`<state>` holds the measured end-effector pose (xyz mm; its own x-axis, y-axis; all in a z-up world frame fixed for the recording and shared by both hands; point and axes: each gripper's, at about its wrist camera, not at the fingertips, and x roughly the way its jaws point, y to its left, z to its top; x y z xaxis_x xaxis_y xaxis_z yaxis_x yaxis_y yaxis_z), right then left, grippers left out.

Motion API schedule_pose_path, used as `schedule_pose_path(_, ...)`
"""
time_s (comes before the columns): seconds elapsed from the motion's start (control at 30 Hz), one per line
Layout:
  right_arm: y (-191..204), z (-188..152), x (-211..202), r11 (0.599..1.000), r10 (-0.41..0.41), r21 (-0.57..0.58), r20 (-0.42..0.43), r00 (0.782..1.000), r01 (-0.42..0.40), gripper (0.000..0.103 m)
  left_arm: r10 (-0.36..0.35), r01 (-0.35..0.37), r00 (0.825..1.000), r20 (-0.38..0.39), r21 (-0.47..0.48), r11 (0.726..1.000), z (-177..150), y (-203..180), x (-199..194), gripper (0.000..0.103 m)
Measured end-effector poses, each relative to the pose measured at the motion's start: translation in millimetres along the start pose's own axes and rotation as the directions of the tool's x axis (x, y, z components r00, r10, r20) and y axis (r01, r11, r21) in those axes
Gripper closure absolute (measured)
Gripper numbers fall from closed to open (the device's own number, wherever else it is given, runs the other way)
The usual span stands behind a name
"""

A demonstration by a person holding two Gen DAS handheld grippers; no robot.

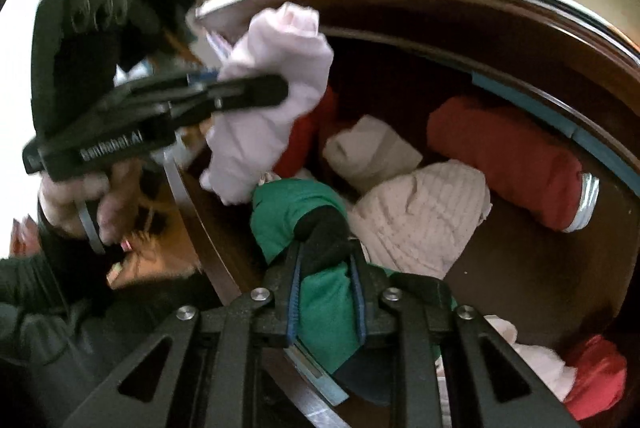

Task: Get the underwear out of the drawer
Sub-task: 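Grasp the green-black striped underwear with the right gripper while the left gripper holds the pink one, then lift both held garments out of the drawer up above the table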

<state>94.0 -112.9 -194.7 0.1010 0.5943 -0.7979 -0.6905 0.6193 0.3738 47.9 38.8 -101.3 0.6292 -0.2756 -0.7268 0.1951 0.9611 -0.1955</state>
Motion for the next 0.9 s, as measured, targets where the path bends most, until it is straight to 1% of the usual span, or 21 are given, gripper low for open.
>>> schedule_pose_path(0.07, -0.9, -0.9, -4.9, 1.0, -0.014, 0.007, 0.04, 0.999, 0.013, 0.08, -0.002, 0.002, 1.0, 0.015, -0.006, 1.0, 0.3, -0.9, -1.8, 0.082)
schedule_pose_path(0.23, -7.4, -3.2, -17.7, 0.998, 0.005, 0.062, 0.158, 0.988, -0.015, 0.08, -0.003, 0.004, 0.998, 0.057, -0.013, 1.0, 2.0, -2.7, -7.4, 0.082)
schedule_pose_path(0.33, -7.6, -6.2, -24.4, 0.998, -0.002, 0.068, 0.209, 0.978, -0.013, 0.08, -0.001, 0.002, 0.997, 0.075, -0.025, 1.0, 1.5, -3.9, -8.3, 0.082)
schedule_pose_path(0.4, -7.6, -8.8, -27.8, 0.998, -0.021, 0.065, 0.231, 0.973, 0.006, 0.08, 0.009, -0.006, 0.996, 0.09, -0.028, 1.0, 1.1, -5.0, -9.5, 0.082)
schedule_pose_path(0.47, -13.3, -13.1, -36.1, 0.998, -0.038, 0.065, 0.264, 0.964, 0.022, 0.08, 0.013, -0.01, 0.994, 0.105, -0.03, 0.999, 1.5, -6.6, -10.6, 0.082)
schedule_pose_path(0.53, -10.8, -16.3, -43.0, 0.997, -0.059, 0.069, 0.298, 0.953, 0.04, 0.08, 0.019, -0.014, 0.993, 0.119, -0.036, 0.999, 1.6, -7.7, -12.2, 0.082)
schedule_pose_path(0.63, -12.8, -16.7, -56.1, 0.994, -0.085, 0.09, 0.353, 0.932, 0.057, 0.08, 0.025, -0.02, 0.99, 0.14, -0.042, 0.999, 1.4, -9.8, -14.0, 0.082)
schedule_pose_path(0.73, -8.7, -15.4, -60.2, 0.993, -0.101, 0.099, 0.381, 0.919, 0.068, 0.08, 0.028, -0.02, 0.988, 0.151, -0.049, 0.999, 0.6, -11.5, -14.8, 0.082)
schedule_pose_path(0.9, -8.8, -17.2, -65.4, 0.992, -0.112, 0.094, 0.402, 0.909, 0.08, 0.08, 0.029, -0.017, 0.984, 0.178, -0.068, 0.998, -1.2, -13.3, -16.9, 0.082)
